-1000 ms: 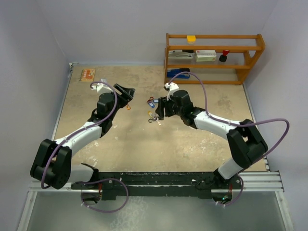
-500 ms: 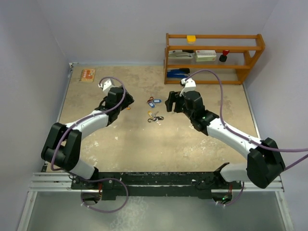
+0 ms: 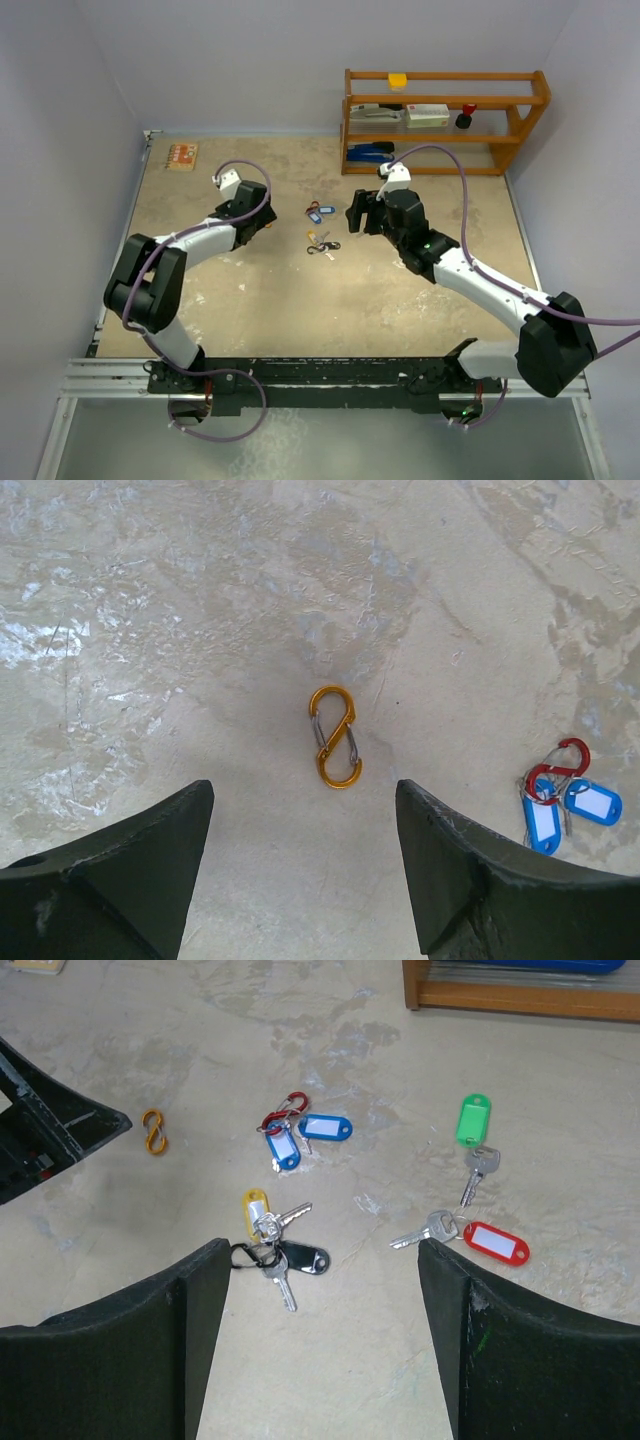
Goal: Put the keys on the keyring
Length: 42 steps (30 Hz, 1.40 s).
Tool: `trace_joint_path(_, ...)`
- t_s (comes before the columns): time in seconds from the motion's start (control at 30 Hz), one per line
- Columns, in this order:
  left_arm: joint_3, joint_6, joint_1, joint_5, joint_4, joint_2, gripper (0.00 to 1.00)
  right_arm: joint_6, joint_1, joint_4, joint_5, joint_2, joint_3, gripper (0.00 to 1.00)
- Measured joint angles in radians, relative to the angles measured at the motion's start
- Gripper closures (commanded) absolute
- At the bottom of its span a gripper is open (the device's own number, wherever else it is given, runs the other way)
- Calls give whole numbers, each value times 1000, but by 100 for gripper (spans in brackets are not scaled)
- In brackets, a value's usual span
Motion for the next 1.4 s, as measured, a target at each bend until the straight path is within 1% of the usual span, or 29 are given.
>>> trace_joint_path(0.27,19,15,0,-9,-11,48,29,0,0,-1,8,0,0,22)
trace_joint_path(0.67,23,24,-2,-12,-3,79,30,0,-1,-5,18,-1,0,21)
trace_joint_path(1.1,65,42,-16,-14,3,145,30,-1,-8,-6,24,-8,0,21)
trace_joint_path(1.4,108,57,-22,-43,0,183,35,-3,-14,-6,26,-8,0,22)
